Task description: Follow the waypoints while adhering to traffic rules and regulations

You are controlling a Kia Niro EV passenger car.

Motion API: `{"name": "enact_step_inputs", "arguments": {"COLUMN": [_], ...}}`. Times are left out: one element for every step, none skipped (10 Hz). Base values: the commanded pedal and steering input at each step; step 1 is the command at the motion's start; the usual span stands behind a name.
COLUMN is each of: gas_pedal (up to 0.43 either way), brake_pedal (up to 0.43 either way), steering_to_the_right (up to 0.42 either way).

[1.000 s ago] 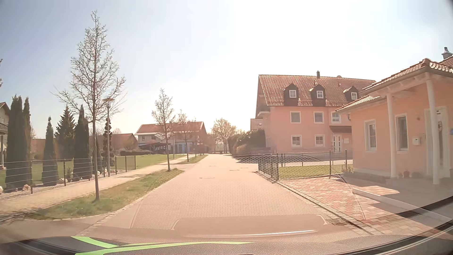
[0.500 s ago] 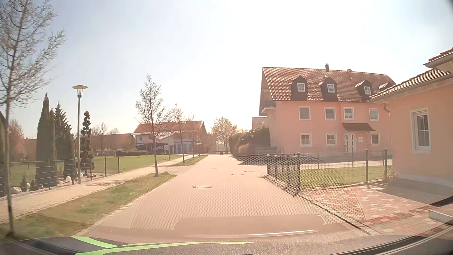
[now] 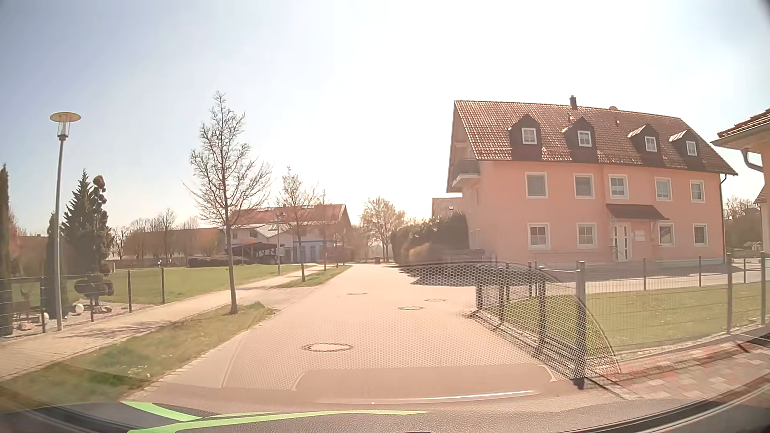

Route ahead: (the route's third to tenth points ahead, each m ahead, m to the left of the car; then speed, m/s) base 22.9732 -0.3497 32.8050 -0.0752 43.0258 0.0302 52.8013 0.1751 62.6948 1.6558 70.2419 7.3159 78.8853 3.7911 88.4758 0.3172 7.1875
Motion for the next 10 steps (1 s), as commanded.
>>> {"name": "enact_step_inputs", "arguments": {"gas_pedal": [0.0, 0.0, 0.0, 0.0, 0.0, 0.0, 0.0, 0.0, 0.028, 0.059], "brake_pedal": [0.0, 0.0, 0.0, 0.0, 0.0, 0.0, 0.0, 0.0, 0.0, 0.0], "steering_to_the_right": [-0.006, -0.006, -0.006, -0.005, -0.006, -0.005, -0.006, -0.006, -0.005, -0.005]}}
